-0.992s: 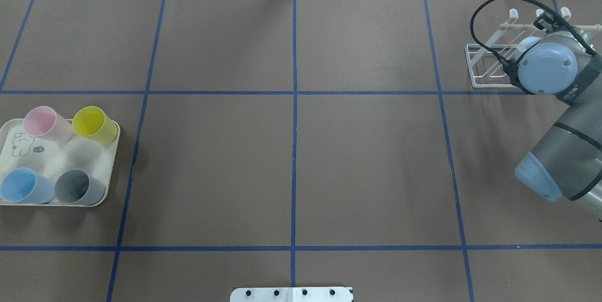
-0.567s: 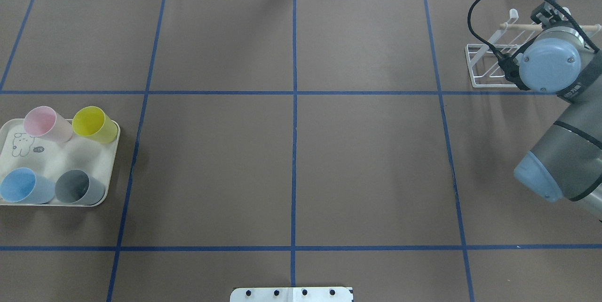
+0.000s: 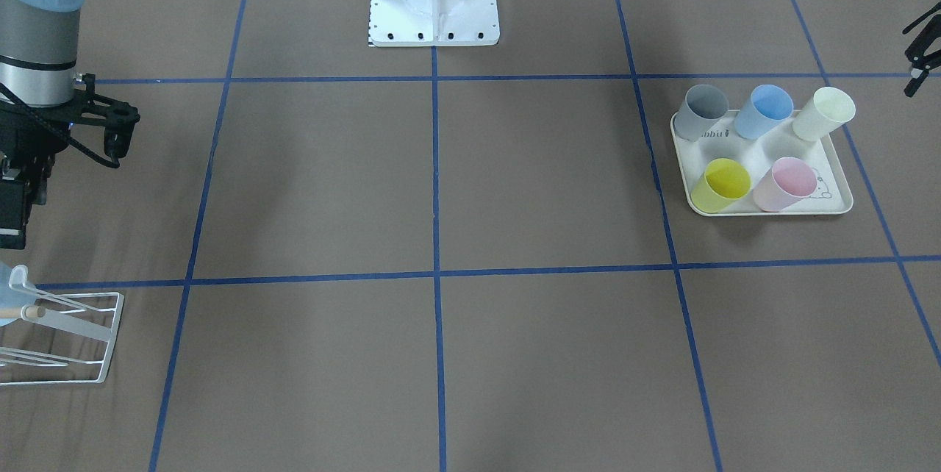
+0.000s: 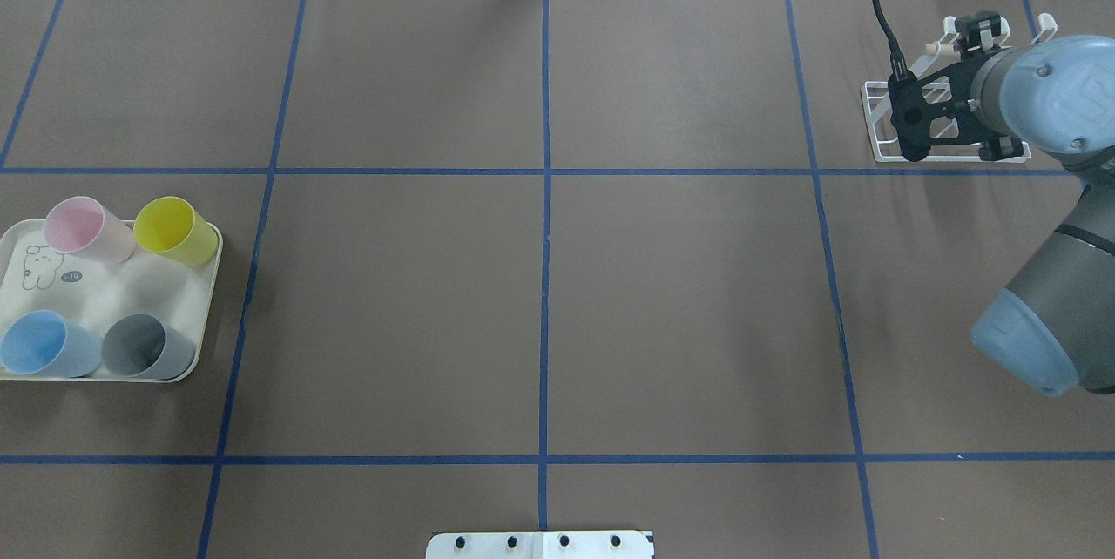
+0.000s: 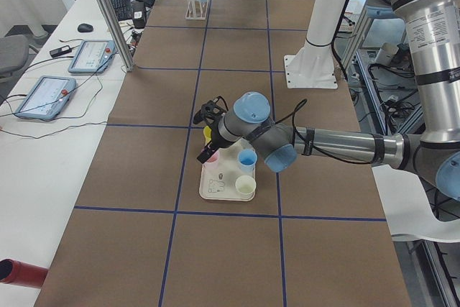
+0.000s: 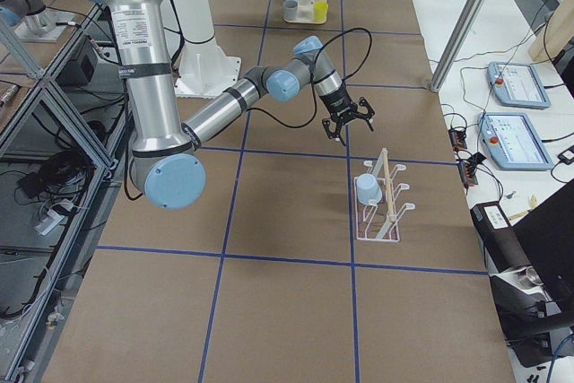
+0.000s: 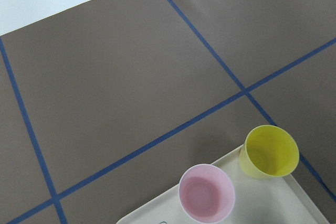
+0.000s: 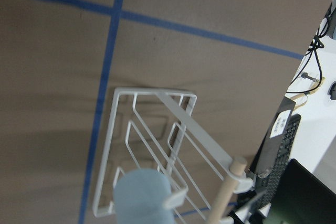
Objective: Transfer IKEA cup to right arm and place on rack
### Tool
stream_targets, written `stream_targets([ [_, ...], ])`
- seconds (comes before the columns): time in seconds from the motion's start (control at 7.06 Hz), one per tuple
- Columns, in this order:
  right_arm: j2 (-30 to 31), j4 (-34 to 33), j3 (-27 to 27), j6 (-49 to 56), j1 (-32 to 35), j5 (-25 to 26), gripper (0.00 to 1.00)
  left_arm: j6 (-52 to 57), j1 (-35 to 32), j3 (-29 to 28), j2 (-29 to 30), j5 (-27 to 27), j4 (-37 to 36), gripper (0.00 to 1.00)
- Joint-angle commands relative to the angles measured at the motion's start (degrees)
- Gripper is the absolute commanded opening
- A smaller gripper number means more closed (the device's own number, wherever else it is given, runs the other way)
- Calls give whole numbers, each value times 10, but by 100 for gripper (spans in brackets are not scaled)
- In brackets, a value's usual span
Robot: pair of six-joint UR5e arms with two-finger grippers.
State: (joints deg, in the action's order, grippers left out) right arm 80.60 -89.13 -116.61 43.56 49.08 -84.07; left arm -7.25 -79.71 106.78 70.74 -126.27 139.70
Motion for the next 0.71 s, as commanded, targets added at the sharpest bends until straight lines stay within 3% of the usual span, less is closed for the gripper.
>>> stream_targets([
  [0.0,0,4,-30,-208,-5,-147,100,-3,3,-53,-50,5,118,100],
  [0.28,-12,4,-56,-322,-39,-174,100,-16,6,-100,-60,-26,143,100],
  [0.57,-22,4,-56,-338,-48,-174,100,-58,30,-100,-66,-31,144,100],
])
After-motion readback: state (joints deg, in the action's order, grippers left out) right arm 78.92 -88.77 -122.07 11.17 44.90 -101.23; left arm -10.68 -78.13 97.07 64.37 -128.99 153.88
